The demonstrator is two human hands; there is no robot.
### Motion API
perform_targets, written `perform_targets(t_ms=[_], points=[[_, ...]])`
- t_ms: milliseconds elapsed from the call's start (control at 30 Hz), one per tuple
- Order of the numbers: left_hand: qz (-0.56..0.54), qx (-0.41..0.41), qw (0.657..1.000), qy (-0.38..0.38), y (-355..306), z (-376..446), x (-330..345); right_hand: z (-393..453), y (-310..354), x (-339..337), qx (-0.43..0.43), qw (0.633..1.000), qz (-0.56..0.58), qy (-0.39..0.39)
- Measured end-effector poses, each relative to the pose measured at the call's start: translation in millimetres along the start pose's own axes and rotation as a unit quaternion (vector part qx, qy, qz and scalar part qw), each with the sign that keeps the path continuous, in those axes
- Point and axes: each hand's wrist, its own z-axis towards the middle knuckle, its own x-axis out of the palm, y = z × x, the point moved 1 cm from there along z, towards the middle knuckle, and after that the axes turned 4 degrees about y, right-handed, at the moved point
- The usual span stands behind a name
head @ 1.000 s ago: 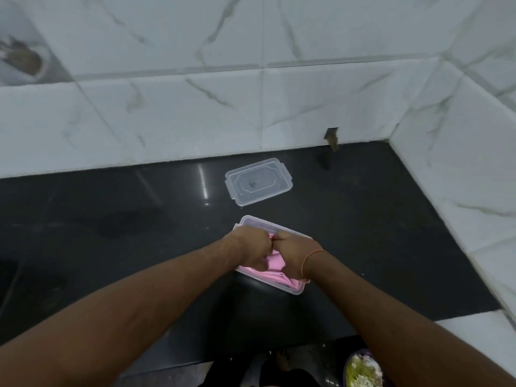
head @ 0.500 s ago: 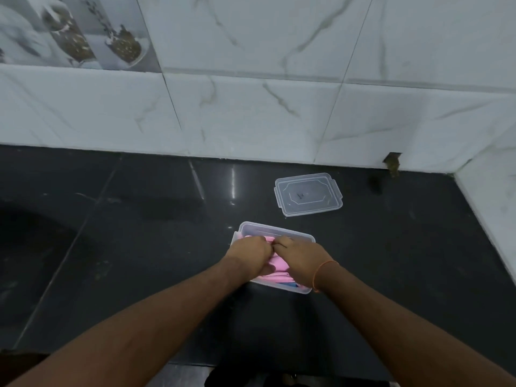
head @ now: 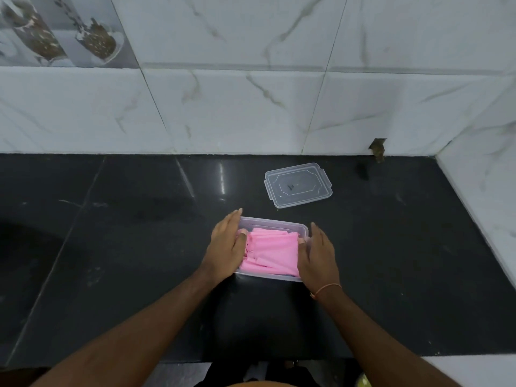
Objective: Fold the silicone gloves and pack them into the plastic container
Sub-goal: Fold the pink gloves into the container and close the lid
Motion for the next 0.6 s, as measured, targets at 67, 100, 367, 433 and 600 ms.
perform_targets(t_ms=[67,100,367,433,600], points=[[-0.037,-0.014,0.999,-0.028,3.2,-4.9,7.0,0.6,-4.5,6.4,0.02,0.999,0.045,0.021],[-0.053,-0.022,0.997,-0.043,3.7,-8.6,9.6,1.2,-5.2,8.2,0.024,0.998,0.057,0.033],[-0.152,-0.09,0.978,-0.113,5.6,-30.6,21.4,15.9,-0.9,7.2,-0.011,0.996,0.046,0.074],[-0.18,-0.096,0.972,-0.114,6.2,-30.3,21.3,16.1,-0.2,7.8,-0.016,0.996,0.051,0.071],[-0.221,-0.103,0.965,-0.095,9.2,-19.9,18.5,13.4,-0.5,10.1,-0.007,0.996,0.067,0.062]])
